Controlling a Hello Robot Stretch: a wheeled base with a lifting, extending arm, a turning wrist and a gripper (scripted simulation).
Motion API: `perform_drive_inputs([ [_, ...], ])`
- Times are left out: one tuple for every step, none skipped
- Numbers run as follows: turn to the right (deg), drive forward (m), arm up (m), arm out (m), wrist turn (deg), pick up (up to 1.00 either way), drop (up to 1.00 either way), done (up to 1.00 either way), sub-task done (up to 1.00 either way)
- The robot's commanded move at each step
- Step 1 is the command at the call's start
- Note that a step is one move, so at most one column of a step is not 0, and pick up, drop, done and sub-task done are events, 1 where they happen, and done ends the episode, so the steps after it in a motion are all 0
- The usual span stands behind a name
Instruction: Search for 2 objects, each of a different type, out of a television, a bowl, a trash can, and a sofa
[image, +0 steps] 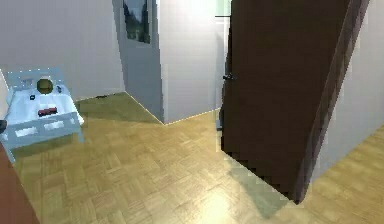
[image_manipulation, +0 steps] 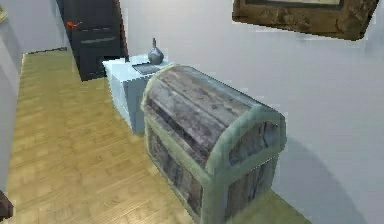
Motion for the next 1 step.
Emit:
perform_drive_inputs([
  [0.0,0.35,0.00,0.00,0.0,0.00,0.00,0.00,0.00],
])
